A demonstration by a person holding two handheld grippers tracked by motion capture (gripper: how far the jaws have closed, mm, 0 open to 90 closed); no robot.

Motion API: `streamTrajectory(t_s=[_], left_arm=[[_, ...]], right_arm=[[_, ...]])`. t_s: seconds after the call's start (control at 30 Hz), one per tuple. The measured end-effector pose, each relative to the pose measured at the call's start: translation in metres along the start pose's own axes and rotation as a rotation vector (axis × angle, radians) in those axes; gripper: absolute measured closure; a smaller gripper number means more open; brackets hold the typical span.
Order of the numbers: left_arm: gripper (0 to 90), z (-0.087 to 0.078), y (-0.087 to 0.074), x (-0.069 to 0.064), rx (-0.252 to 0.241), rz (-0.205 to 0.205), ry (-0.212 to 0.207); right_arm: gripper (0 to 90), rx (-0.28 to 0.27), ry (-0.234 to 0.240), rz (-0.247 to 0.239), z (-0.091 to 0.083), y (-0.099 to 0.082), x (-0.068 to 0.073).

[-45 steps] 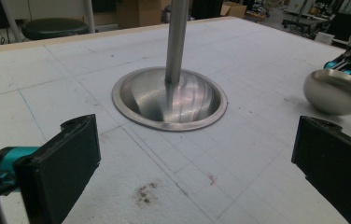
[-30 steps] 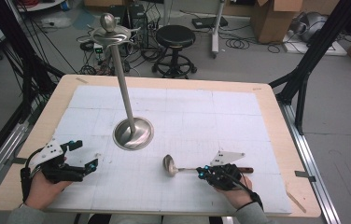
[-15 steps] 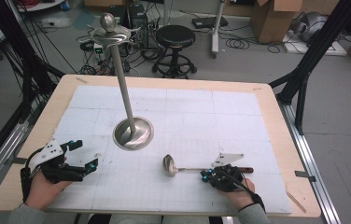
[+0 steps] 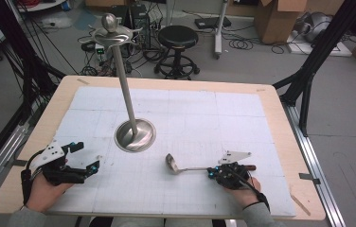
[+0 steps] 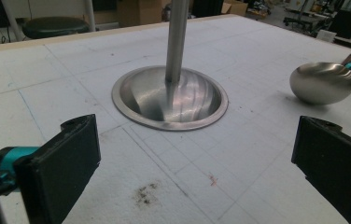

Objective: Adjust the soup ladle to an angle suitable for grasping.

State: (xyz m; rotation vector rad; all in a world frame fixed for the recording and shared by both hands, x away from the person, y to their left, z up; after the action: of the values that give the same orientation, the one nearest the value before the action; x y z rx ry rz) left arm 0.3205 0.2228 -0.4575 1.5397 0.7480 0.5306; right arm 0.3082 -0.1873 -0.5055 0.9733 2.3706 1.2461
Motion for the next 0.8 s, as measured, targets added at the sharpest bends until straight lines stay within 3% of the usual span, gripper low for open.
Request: streamTrajectory(t_s=[0.33,0.53,0.8], left_arm=[[1.7,0.001,-0.002,0.000,0.009,0.005,0.002],[1.7,0.002,-0.002,0.001,0.013,0.003,0.005],[1.8,0.002,-0.003,0.001,0.015,0.006,0.007]], right_arm=[[90.0,-0.026,-0.051,-0.005,0.006,0.005,-0.014],[90.0,-0.037,-0.059,-0.017,0.012,0.008,-0.019],[90.0,-0.050,-0.060,0.005,0.020,0.014,-0.025]])
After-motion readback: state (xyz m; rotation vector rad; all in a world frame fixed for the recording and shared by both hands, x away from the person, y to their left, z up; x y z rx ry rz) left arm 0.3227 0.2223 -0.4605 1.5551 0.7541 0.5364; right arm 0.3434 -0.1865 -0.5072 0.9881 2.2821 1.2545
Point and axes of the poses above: each handheld gripper's, and its own axes: z roughly forward along the jaws, y roughly out of its top, x roughly to its left, the point moved 9 cm from there along z, roughly forward along the jaws, and after that the axes turned 10 degrees about -x, right-handed, at the moved point
